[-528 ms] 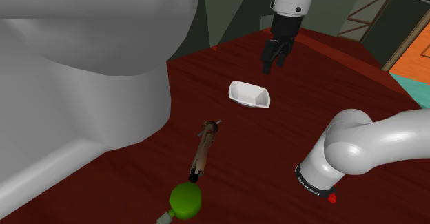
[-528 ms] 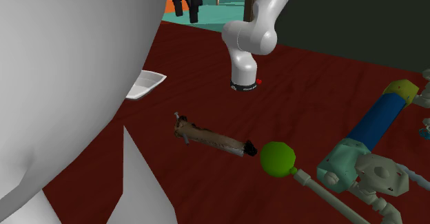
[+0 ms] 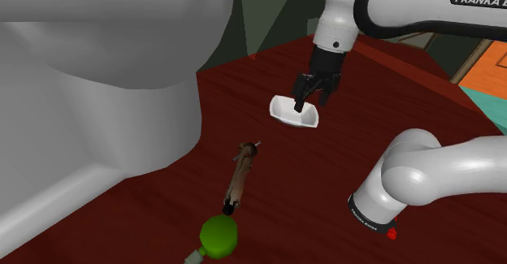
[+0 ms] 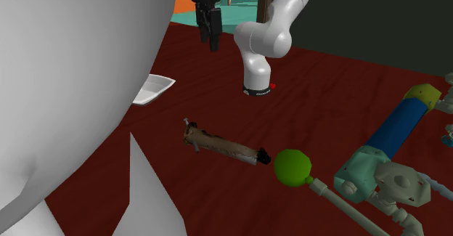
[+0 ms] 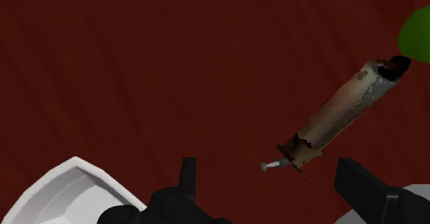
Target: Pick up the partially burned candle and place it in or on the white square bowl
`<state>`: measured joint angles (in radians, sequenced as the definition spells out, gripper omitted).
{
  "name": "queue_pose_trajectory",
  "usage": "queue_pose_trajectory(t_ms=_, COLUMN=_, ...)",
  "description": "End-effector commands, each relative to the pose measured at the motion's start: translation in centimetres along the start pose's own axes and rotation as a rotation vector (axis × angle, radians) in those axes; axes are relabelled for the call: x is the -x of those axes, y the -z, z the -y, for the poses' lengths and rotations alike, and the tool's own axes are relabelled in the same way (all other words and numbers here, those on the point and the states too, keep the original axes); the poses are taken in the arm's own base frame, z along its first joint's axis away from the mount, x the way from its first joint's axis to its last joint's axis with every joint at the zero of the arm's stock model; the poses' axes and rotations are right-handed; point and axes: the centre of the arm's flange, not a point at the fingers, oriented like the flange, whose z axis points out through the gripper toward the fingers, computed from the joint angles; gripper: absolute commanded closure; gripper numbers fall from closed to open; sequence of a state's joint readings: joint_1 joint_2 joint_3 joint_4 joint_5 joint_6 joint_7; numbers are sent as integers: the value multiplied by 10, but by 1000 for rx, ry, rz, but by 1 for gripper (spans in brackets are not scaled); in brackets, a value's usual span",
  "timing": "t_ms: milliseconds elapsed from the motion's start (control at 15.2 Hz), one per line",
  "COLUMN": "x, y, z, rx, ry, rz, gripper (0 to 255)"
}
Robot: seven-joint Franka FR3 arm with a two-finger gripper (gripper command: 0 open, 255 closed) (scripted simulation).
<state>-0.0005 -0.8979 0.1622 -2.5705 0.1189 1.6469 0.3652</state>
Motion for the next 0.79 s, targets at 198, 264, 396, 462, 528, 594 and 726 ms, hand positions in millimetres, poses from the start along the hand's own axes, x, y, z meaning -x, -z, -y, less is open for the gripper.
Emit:
queue_pose_trajectory(t_ms=198, x=10, y=-49, z=38, rx=-56, ry=-202, rz=-27, gripper=0)
queue_pose_trajectory(t_ms=264, x=12, y=-59, z=45, rx=-67, ry=-242, rz=-33, gripper=0)
queue_pose_trajectory(t_ms=396, x=13, y=-78, z=61, rx=-88, ry=-320, rz=-43, gripper=0)
queue_pose_trajectory(t_ms=462, x=13, y=-87, z=69, rx=-99, ry=-359, rz=-48, gripper=0)
queue_pose_trajectory(t_ms=528, x=13, y=-97, z=77, rx=-110, ry=-398, rz=-54, gripper=0)
queue_pose_trajectory(t_ms=594, x=13, y=-106, z=85, rx=-121, ry=-438, rz=-59, gripper=0)
queue_pose_trajectory(t_ms=726, x=10, y=-125, z=101, rx=-142, ry=-516, rz=-69, gripper=0)
